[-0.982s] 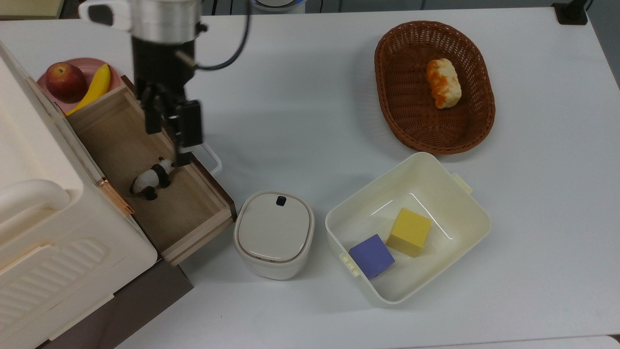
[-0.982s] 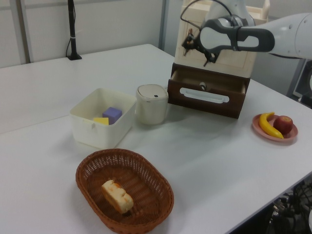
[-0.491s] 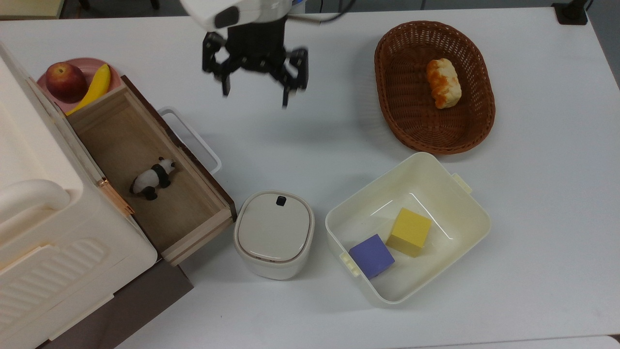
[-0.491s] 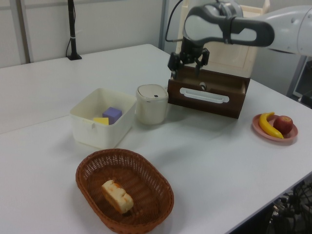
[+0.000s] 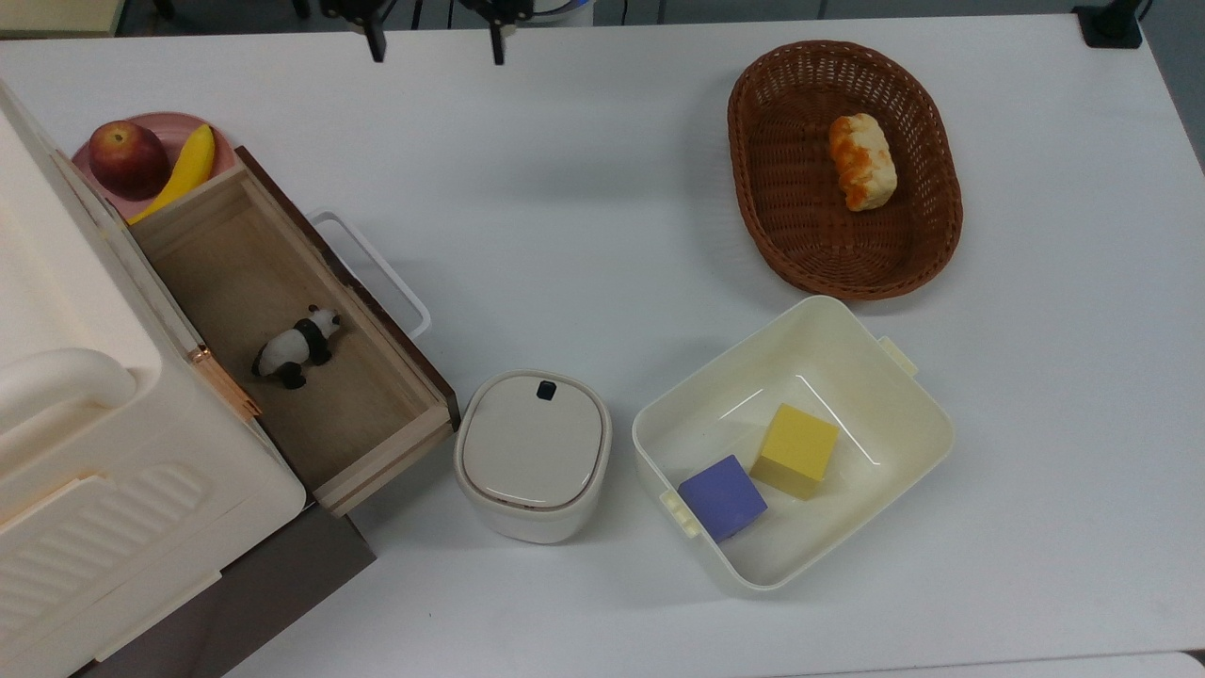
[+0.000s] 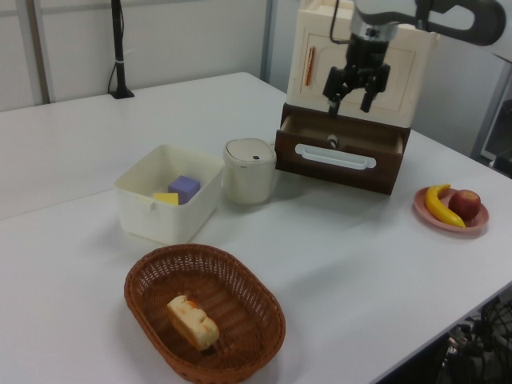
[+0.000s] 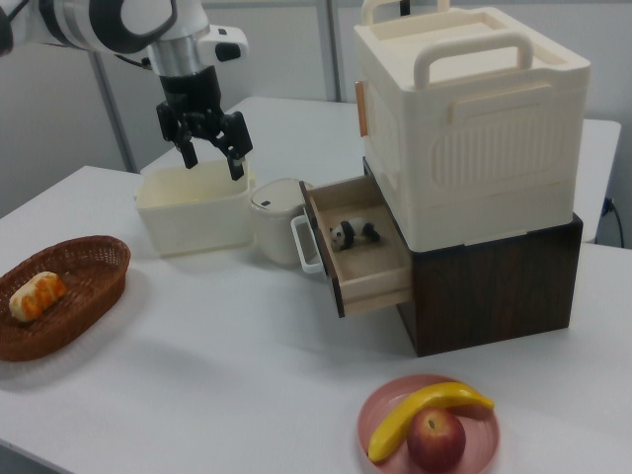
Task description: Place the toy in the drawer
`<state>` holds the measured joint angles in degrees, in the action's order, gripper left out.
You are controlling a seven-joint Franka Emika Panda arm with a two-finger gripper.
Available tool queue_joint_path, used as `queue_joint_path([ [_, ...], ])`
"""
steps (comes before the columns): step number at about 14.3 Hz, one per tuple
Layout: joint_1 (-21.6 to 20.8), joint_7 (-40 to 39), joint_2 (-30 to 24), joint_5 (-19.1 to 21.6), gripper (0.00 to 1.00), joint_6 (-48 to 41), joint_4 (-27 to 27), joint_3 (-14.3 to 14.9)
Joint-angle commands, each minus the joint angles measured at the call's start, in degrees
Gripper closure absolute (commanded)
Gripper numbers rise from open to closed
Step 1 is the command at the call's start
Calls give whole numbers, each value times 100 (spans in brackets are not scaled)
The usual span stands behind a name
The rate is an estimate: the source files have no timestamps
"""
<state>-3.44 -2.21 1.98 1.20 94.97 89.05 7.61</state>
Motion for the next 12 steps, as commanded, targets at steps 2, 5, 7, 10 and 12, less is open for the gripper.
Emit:
queue_joint_path([
  [2,-121,-51,-119,108,0,100,385,197],
  [5,-130,237,-119,99,0,258,447,215],
  [7,-139,353,-102,56,0,303,499,189],
  [10,-139,371,-93,55,0,294,517,162],
  [12,-130,371,-84,55,0,303,517,162],
])
